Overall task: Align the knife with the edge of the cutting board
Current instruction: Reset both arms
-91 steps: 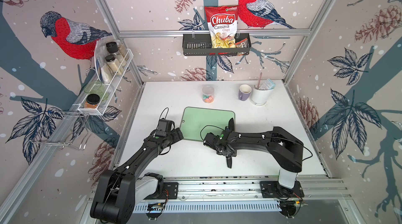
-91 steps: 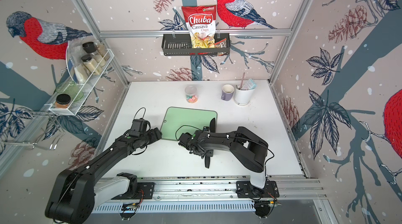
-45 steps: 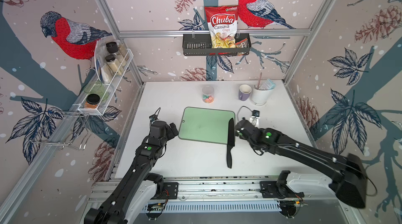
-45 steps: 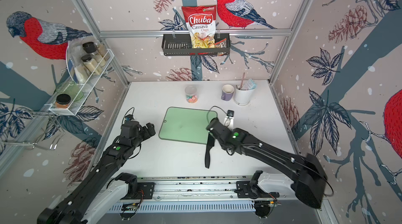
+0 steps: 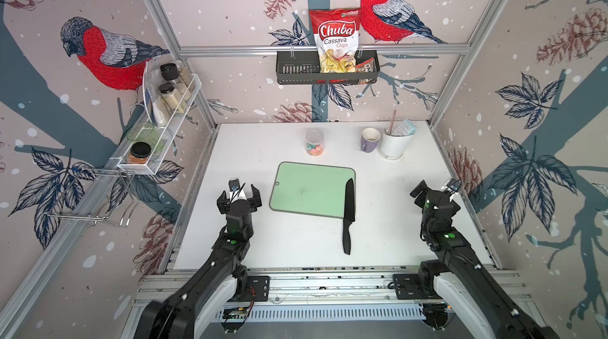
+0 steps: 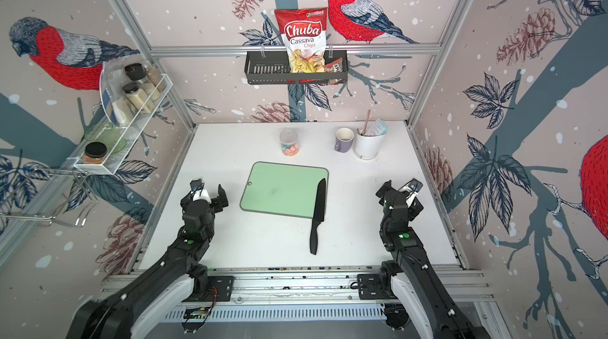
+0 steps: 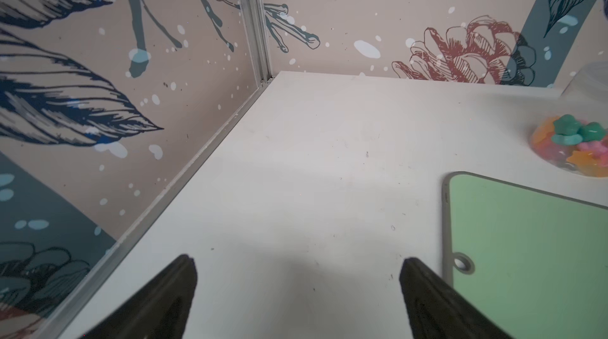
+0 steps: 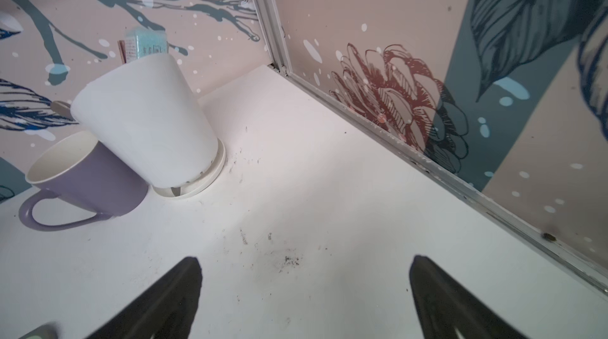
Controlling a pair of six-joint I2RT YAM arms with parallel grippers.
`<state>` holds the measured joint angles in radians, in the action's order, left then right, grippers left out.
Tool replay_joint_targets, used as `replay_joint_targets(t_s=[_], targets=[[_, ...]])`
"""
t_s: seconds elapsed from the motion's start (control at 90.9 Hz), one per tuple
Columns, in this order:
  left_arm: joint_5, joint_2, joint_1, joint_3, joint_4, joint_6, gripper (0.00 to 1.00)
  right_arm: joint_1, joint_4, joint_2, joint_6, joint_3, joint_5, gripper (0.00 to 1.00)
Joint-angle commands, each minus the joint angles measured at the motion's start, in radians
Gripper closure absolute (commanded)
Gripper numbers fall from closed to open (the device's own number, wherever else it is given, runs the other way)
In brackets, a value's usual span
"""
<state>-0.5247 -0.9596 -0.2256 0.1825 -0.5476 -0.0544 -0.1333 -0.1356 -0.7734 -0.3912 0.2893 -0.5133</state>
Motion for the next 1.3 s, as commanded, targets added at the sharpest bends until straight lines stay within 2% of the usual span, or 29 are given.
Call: replay_joint_targets(t_s=[0.0, 0.066, 0.11, 0.176, 0.253, 0.286, 0.341, 0.385, 0.418, 0.451, 0.484, 0.506, 0.517, 0.55, 0.583, 0.671, 0.759, 0.847, 1.288], targets=[[0.038, -0.214, 0.022, 0.063, -0.192, 0.065, 0.03, 0.021, -0.149, -0.113, 0.103, 0.025, 0.101, 0.0], [0.087, -0.3, 0.027, 0.113, -0.203, 0.094, 0.03, 0.013, -0.252, -0.208, 0.105, -0.016, 0.058, 0.0], [0.11, -0.341, 0.04, 0.144, -0.202, 0.114, 0.04, 0.001, -0.4, -0.288, 0.123, -0.053, 0.026, 0.0], [0.115, -0.417, 0.065, 0.16, -0.27, 0.132, 0.05, -0.056, -0.454, -0.36, 0.21, -0.022, -0.056, 0.0], [0.215, -0.508, 0.123, 0.13, -0.411, 0.092, 0.05, -0.07, -0.79, -0.491, 0.279, -0.075, -0.104, 0.0], [0.232, -0.553, 0.138, 0.125, -0.473, 0.083, 0.05, -0.08, -0.867, -0.538, 0.32, -0.075, -0.158, 0.0], [0.275, -0.607, 0.148, 0.133, -0.52, 0.091, 0.04, -0.06, -0.991, -0.643, 0.313, -0.101, -0.068, 0.0], [0.3, -0.584, 0.149, 0.158, -0.445, 0.097, 0.02, -0.023, -1.178, -0.767, 0.341, -0.134, 0.062, 0.0], [0.294, -0.568, 0.15, 0.183, -0.367, 0.097, 0.02, -0.025, -1.263, -0.836, 0.363, -0.111, 0.019, 0.0], [0.268, -0.571, 0.15, 0.205, -0.329, 0.091, 0.02, -0.043, -1.222, -0.821, 0.379, -0.067, 0.001, 0.0], [0.26, -0.591, 0.153, 0.213, -0.337, 0.077, 0.02, -0.025, -0.968, -0.741, 0.341, -0.005, 0.032, 0.01], [0.27, -0.596, 0.162, 0.211, -0.355, 0.072, 0.02, 0.0, -0.791, -0.722, 0.301, 0.043, 0.085, 0.01], [0.268, -0.595, 0.165, 0.21, -0.356, 0.07, 0.02, 0.041, -0.758, -0.737, 0.285, 0.069, 0.152, 0.01], [0.263, -0.586, 0.169, 0.216, -0.327, 0.059, 0.02, 0.069, -0.831, -0.756, 0.279, 0.051, 0.193, 0.01], [0.262, -0.582, 0.17, 0.218, -0.312, 0.06, 0.02, 0.072, -0.867, -0.756, 0.274, 0.035, 0.177, 0.0], [0.263, -0.593, 0.169, 0.211, -0.348, 0.064, 0.02, 0.05, -0.754, -0.73, 0.277, 0.067, 0.141, 0.01], [0.263, -0.592, 0.17, 0.211, -0.343, 0.063, 0.02, 0.05, -0.818, -0.748, 0.285, 0.051, 0.14, 0.01], [0.262, -0.589, 0.17, 0.213, -0.335, 0.063, 0.02, 0.052, -0.764, -0.731, 0.277, 0.064, 0.145, 0.01], [0.263, -0.591, 0.17, 0.211, -0.342, 0.063, 0.02, 0.051, -0.773, -0.736, 0.279, 0.064, 0.142, 0.01]])
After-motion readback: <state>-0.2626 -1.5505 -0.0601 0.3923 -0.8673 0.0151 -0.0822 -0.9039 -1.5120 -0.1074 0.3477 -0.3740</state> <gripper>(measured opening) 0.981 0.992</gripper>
